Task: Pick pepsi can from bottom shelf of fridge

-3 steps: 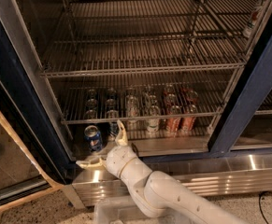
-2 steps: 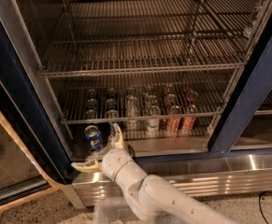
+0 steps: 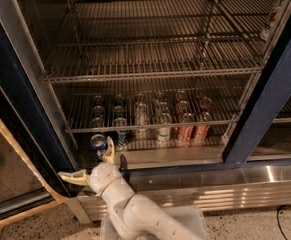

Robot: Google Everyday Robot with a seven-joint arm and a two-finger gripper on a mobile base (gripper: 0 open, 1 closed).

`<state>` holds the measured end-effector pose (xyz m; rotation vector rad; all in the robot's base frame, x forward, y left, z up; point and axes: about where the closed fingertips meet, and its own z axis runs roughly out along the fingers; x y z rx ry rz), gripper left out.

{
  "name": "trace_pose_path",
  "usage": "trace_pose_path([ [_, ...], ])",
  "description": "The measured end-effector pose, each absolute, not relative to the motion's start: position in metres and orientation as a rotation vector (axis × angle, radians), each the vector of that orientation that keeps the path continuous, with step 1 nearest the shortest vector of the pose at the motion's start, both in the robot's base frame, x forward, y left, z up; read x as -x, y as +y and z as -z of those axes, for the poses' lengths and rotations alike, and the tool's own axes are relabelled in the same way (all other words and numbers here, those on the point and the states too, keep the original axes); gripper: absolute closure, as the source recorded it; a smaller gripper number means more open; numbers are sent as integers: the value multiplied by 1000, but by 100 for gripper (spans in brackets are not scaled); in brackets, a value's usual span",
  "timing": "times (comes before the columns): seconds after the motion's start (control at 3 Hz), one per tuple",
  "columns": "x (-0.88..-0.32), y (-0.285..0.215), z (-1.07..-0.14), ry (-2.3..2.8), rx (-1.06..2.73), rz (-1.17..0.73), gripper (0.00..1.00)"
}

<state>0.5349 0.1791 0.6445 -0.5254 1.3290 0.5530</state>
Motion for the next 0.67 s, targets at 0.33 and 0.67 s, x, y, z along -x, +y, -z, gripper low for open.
trace_pose_path([
  [0.33,-540,188,-623,1335,440,-559,0],
  [0.67,-540,188,-623,1335,439,-559,0],
])
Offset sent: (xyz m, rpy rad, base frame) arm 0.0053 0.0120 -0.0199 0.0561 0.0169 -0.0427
